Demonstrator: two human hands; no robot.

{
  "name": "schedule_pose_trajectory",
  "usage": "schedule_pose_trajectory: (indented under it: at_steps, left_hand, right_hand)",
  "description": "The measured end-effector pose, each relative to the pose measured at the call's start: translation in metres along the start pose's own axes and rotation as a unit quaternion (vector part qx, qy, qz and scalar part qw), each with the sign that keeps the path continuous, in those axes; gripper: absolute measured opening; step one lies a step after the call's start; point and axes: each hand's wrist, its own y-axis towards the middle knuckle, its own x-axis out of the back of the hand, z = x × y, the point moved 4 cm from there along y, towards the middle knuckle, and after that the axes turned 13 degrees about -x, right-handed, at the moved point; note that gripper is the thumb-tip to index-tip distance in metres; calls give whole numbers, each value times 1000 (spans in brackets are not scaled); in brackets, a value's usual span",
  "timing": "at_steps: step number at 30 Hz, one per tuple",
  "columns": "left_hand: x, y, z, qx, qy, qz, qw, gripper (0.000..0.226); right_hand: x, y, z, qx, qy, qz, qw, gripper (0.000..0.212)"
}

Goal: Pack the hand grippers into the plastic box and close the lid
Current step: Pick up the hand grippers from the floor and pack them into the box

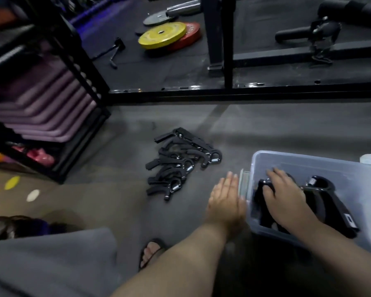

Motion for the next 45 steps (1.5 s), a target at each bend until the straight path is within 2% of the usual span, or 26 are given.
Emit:
schedule_pose_trajectory:
  at_steps: [2,5,8,11,15,18,23,27,30,34,37,39,42,44,45]
  left_hand:
    - [8,1,27,90,5,-32,995,75]
    - [14,7,77,204,62,24,977,64]
    - [29,20,125,246,117,52,961,53]
    - [41,32,170,284,116,82,948,52]
    - [41,41,208,340,96,53,934,56]
    - [30,45,215,354,65,66,931,55]
    - [26,53,223,373,140,91,913,56]
    - [22,53,219,405,121,105,900,49]
    - [14,50,203,382,109,142,906,45]
    - [34,70,173,352,107,119,922,42]
    - [66,96,146,374,42,53,925,42]
    - [82,108,128,395,-54,-10,917,40]
    - [92,121,93,369,-236,-61,897,29]
    - [92,125,58,365,-331,-85,866,31]
    - [91,126,42,362,-356,-100,856,32]
  right_hand:
    - [-13,0,17,17,4,23,1000,51]
    - [-30,-4,31,-4,26,62,998,60]
    - [-38,-9,32,-25,33,62,997,62]
    - [-43,-8,31,-24,17,70,997,64]
    - [-48,-7,29,-15,16,63,998,79]
    - [-49,-8,29,-18,25,49,998,84]
    - [-48,-8,30,-24,45,52,997,82]
    - [-50,-9,30,-25,35,47,998,81]
    - [-50,-9,31,-26,37,50,998,81]
    - [-52,-8,30,-32,11,49,998,77]
    - [-51,-4,28,-32,0,90,995,72]
    - [-46,-5,31,-17,0,87,996,69]
    - [-27,-8,42,-13,-6,72,997,65]
    - [-13,-6,42,-54,48,123,990,60]
    - [0,-6,43,-85,111,126,982,55]
